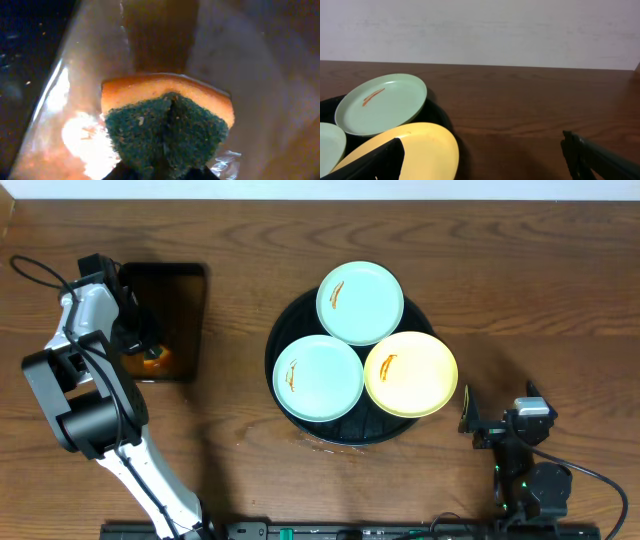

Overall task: Clean dirty plates on tray and stack at the side
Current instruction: 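Reach the left gripper down into the black tray and grasp the sponge, then lift the sponge with the left gripper and hold it above the tray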

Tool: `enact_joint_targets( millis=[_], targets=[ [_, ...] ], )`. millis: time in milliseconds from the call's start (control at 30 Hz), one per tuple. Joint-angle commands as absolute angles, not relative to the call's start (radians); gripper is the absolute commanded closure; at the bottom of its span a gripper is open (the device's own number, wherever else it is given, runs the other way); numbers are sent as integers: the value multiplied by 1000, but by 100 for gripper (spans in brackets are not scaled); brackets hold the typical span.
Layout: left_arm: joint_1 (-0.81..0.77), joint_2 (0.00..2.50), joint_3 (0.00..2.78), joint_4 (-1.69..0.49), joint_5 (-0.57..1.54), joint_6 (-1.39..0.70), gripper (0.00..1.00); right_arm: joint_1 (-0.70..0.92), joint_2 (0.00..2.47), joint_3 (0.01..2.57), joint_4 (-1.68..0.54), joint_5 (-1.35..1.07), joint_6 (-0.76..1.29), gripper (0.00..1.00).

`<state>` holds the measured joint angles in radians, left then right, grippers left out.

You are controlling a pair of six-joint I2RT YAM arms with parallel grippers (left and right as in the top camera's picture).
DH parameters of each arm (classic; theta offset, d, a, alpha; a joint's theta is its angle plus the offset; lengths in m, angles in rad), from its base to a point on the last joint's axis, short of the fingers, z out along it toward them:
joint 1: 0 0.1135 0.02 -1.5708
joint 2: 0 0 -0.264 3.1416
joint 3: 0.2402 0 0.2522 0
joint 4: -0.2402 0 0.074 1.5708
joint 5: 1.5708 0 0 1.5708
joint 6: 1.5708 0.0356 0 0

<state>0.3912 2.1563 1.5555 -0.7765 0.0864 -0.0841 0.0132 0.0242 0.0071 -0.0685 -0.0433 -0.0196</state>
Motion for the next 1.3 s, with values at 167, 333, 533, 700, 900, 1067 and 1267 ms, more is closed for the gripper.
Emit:
enact_joint_targets(
  millis=[167,333,533,700,900,1067,1267],
  targets=[
    [393,1974,1538,-755,202,-83,87,7,20,6,-72,-34,-31,1],
    [393,1908,1538,-715,201,-83,93,7,20,6,-72,-34,-31,1],
    [393,1956,1494,-643,202,-83,93,7,20,6,-72,-34,-31,1],
    [393,1976,1449,-552,203,-87,93,7,20,6,-72,-34,-31,1],
    [395,1855,1456,-469,377,-88,93,7,20,6,-72,-34,-31,1],
    [395,1711,1456,-421,385,-88,93,7,20,6,-72,-34,-31,1],
    [394,1624,1456,-371,385,-88,93,7,20,6,-72,-34,-31,1]
  ],
)
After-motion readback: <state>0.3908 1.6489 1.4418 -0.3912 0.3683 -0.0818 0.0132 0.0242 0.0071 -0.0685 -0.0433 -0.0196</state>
